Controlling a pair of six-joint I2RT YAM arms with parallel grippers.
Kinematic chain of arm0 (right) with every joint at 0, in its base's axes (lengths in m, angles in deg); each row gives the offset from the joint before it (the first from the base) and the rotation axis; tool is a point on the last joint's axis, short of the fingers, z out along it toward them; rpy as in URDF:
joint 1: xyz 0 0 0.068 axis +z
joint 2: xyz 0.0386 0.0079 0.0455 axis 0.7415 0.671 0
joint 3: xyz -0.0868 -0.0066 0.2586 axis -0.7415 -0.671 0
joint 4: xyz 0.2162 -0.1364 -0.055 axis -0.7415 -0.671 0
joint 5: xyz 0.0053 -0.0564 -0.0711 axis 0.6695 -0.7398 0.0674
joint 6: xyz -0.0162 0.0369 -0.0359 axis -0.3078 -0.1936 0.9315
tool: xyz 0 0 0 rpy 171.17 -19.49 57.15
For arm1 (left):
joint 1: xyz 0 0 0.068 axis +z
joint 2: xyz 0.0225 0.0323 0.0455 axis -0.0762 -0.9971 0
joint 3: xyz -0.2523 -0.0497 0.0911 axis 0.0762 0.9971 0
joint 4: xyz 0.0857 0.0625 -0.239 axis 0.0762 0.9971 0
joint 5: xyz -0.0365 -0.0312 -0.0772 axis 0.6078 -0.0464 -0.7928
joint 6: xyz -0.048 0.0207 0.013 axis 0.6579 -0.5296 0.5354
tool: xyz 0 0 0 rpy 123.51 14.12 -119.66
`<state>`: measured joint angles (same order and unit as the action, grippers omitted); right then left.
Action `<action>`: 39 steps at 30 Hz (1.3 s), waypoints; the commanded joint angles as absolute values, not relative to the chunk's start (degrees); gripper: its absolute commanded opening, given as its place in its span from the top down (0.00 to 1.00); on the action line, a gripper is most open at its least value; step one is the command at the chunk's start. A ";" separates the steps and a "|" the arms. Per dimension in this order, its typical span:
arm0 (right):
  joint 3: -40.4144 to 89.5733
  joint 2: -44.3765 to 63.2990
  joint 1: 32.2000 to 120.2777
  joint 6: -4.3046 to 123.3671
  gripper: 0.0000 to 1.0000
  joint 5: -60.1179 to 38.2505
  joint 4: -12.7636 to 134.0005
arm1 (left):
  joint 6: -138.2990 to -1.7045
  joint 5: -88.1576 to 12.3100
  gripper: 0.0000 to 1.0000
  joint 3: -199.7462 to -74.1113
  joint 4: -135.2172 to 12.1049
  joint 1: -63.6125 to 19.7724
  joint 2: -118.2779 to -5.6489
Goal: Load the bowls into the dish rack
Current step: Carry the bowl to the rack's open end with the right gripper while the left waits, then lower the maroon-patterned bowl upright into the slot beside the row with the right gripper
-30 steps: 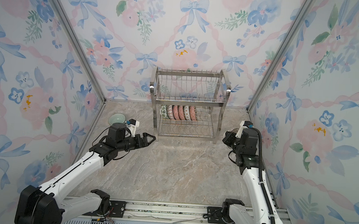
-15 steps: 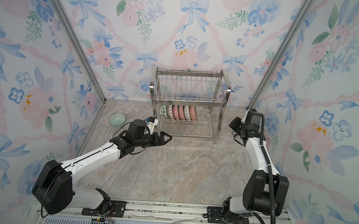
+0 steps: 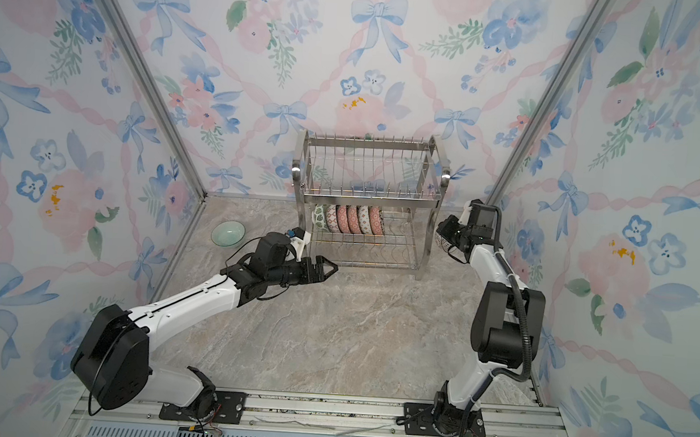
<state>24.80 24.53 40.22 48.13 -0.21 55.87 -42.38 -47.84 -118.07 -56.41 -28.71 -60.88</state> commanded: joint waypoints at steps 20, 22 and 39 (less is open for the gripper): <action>24.37 25.98 47.07 46.49 1.00 9.40 70.66 | -42.48 -45.87 0.02 -118.76 -55.35 -29.10 -60.37; 22.62 24.80 47.80 45.90 1.00 9.58 71.97 | -42.82 -45.69 0.02 -119.13 -54.93 -29.04 -60.55; 12.71 16.13 52.12 45.01 1.00 17.26 78.84 | -43.85 -45.43 0.02 -119.33 -53.73 -27.83 -60.73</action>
<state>11.90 17.78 51.67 45.42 11.44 72.41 -42.62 -45.87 -118.10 -54.86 -28.34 -61.10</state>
